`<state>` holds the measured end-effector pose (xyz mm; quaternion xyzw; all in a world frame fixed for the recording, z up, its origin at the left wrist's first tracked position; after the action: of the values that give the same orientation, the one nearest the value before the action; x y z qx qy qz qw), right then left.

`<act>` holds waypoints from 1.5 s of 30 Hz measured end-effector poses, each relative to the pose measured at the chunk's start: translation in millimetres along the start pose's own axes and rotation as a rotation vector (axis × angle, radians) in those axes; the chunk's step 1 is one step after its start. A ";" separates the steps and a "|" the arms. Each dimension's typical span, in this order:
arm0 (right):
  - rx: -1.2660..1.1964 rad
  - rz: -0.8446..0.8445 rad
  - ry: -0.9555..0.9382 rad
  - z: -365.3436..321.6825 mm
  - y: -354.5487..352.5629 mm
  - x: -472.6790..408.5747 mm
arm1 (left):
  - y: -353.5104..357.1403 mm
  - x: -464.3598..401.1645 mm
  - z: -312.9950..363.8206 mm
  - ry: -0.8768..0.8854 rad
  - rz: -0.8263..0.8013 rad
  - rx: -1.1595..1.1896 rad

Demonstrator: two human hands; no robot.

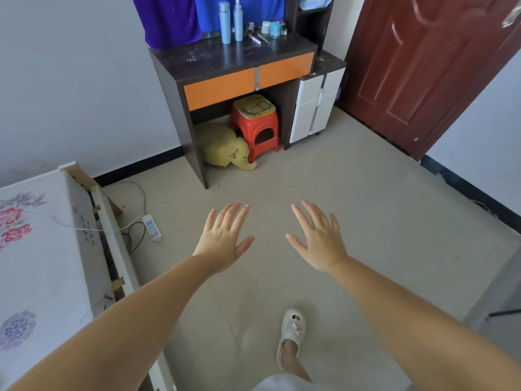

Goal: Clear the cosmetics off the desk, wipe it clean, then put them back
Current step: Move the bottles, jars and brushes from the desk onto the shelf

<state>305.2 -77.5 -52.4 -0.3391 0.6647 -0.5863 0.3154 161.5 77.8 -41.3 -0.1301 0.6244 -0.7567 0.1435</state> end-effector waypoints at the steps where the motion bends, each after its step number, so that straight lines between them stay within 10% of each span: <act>1: -0.006 -0.002 -0.004 9.1 -2.4 -16.9 | -1.0 -18.4 1.2 -0.019 -0.002 0.014; 12: -0.050 -0.026 -0.041 104.7 -18.5 -199.8 | -8.2 -202.7 -9.0 -0.137 0.067 0.091; 45: -0.014 -0.010 -0.192 174.7 -34.1 -890.1 | -104.8 -784.8 -312.7 -0.433 0.317 0.220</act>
<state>959.0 551.3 -19.2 -0.3992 0.6336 -0.5481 0.3724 764.1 678.2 -10.7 -0.1730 0.5060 -0.7427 0.4031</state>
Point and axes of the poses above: each hand's wrist, its own x-axis away from the middle knuckle, its own y-axis out of the palm, z = x × y, the point moved 5 cm from there along -x, towards the middle knuckle, and after that the axes turned 4 degrees about x, right-handed, at the moved point
